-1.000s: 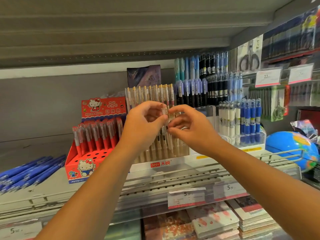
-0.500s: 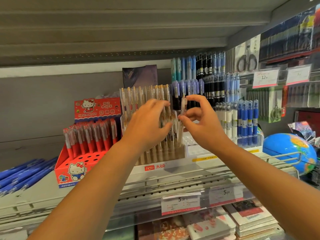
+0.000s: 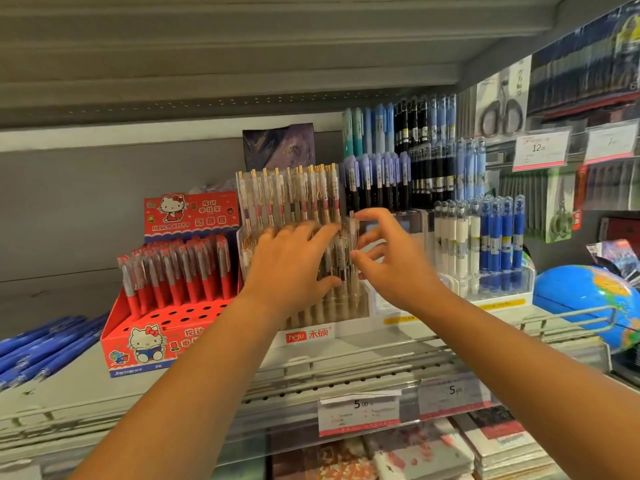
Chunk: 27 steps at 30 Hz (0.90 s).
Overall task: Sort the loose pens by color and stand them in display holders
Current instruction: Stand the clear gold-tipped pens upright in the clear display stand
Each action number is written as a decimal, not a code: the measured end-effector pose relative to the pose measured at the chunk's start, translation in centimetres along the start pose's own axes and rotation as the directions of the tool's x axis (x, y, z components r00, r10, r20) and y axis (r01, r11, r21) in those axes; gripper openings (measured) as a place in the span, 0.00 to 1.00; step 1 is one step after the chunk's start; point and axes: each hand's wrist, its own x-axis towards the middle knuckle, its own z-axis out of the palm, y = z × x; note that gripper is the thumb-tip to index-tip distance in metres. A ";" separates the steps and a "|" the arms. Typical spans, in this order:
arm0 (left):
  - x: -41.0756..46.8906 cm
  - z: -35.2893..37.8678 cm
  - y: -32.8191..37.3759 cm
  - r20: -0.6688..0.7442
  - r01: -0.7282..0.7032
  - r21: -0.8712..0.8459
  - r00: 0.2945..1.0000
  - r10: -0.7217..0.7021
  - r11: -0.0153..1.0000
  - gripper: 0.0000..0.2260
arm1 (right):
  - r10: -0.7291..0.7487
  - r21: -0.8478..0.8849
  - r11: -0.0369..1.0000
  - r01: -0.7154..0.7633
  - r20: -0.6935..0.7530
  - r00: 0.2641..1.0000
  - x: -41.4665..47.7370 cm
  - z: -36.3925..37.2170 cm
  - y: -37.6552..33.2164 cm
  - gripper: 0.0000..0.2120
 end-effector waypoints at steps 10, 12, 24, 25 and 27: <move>-0.3 0.2 0.2 -0.057 0.002 -0.013 0.998 -0.003 1.000 0.37 | 0.062 -0.105 0.993 -0.053 0.085 0.994 -0.6 0.1 0.2 0.20; -0.3 0.3 0.2 -0.063 0.008 -0.020 0.998 -0.009 1.000 0.36 | 0.069 -0.114 0.992 -0.058 0.087 0.994 -0.8 0.1 0.1 0.21; -2.3 -3.4 -1.7 -0.025 0.063 -0.453 0.996 -0.083 0.890 0.32 | 0.021 -0.020 1.000 -0.021 -0.028 0.999 -1.5 -1.5 -0.6 0.23; -3.1 -4.1 -2.0 -0.030 0.088 -0.526 0.992 -0.121 0.846 0.29 | -0.003 0.002 1.000 0.003 -0.063 0.998 -1.7 -1.8 -1.0 0.22; -4.9 -5.2 -2.6 0.002 0.149 -0.641 0.981 -0.192 0.753 0.23 | -0.042 0.036 0.998 0.045 -0.072 0.997 -2.3 -2.0 -2.0 0.18</move>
